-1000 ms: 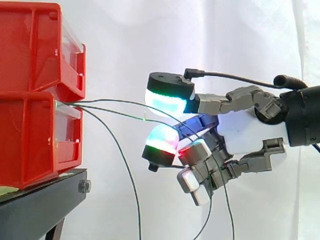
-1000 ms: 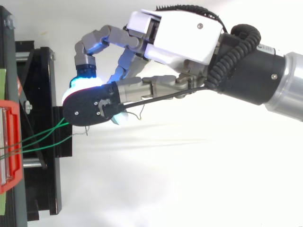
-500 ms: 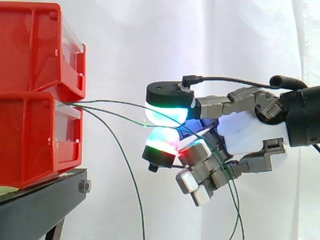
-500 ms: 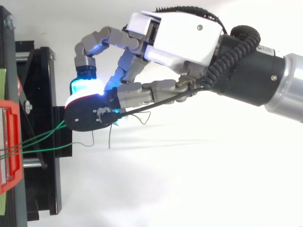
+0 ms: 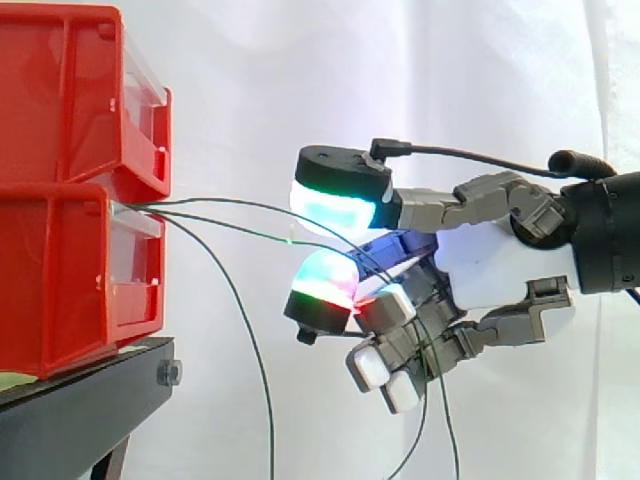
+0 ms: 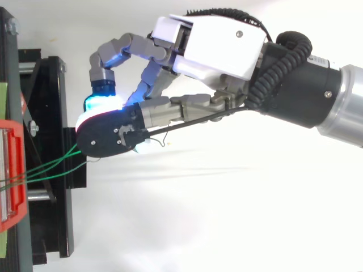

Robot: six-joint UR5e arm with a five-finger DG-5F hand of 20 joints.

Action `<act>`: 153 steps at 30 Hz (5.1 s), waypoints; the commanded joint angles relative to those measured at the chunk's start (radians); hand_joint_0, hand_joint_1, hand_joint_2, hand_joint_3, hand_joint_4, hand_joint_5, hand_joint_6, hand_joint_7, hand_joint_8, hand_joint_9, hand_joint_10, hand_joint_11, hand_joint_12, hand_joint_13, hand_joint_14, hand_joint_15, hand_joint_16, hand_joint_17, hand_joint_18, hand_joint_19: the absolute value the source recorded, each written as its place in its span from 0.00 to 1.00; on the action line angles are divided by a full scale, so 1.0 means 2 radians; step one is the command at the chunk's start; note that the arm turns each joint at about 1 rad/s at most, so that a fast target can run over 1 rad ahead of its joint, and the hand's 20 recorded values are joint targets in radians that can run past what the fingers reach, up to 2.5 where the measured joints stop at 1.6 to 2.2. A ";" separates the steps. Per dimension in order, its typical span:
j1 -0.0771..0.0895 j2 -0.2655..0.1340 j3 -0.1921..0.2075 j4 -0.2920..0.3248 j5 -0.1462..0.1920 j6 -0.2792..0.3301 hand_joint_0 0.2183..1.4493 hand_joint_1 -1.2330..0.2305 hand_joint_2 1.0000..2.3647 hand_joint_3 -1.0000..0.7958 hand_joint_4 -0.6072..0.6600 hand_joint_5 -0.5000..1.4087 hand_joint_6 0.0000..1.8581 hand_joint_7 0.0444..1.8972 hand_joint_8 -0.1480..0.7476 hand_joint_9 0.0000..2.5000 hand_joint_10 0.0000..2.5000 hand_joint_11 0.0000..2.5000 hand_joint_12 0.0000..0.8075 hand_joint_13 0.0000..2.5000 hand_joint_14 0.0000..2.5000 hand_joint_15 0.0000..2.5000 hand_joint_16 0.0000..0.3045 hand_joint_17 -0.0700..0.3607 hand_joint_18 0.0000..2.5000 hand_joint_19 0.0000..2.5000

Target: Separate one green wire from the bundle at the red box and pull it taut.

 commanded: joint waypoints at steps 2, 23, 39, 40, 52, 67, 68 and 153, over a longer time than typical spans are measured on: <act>0.000 0.000 0.000 0.000 0.000 0.001 0.27 0.33 0.00 0.28 0.64 0.17 0.45 0.64 0.50 0.48 0.01 0.40 0.45 0.41 0.01 0.25 0.17 0.43 0.34 0.28; 0.002 0.000 -0.002 -0.001 0.001 0.001 0.28 0.38 0.00 0.28 0.63 0.17 0.46 0.63 0.49 0.48 0.01 0.40 0.44 0.40 0.01 0.25 0.17 0.43 0.35 0.28; 0.002 0.001 -0.002 0.000 0.002 0.002 0.30 0.35 0.02 0.44 0.58 0.18 0.47 0.67 0.51 0.49 0.01 0.40 0.44 0.41 0.01 0.25 0.16 0.42 0.35 0.28; 0.002 0.001 -0.002 0.000 0.002 0.002 0.30 0.35 0.02 0.45 0.57 0.18 0.47 0.68 0.50 0.49 0.01 0.40 0.44 0.41 0.01 0.25 0.16 0.42 0.35 0.28; 0.003 0.001 -0.002 -0.001 0.000 0.002 0.31 0.33 0.02 0.49 0.49 0.19 0.46 0.71 0.46 0.46 0.01 0.36 0.44 0.33 0.01 0.20 0.16 0.42 0.32 0.27; 0.007 0.012 -0.002 -0.031 0.000 0.001 0.31 0.32 0.02 0.51 0.48 0.19 0.46 0.72 0.41 0.39 0.01 0.26 0.42 0.24 0.00 0.12 0.16 0.41 0.25 0.23; 0.007 0.014 -0.002 -0.032 0.001 0.001 0.31 0.32 0.02 0.51 0.48 0.19 0.46 0.71 0.41 0.39 0.01 0.26 0.42 0.24 0.00 0.12 0.16 0.41 0.25 0.23; 0.041 0.028 -0.132 0.124 0.017 -0.031 0.30 0.33 0.02 0.51 0.51 0.19 0.47 0.70 0.48 0.42 0.01 0.37 0.43 0.35 0.01 0.20 0.17 0.43 0.31 0.26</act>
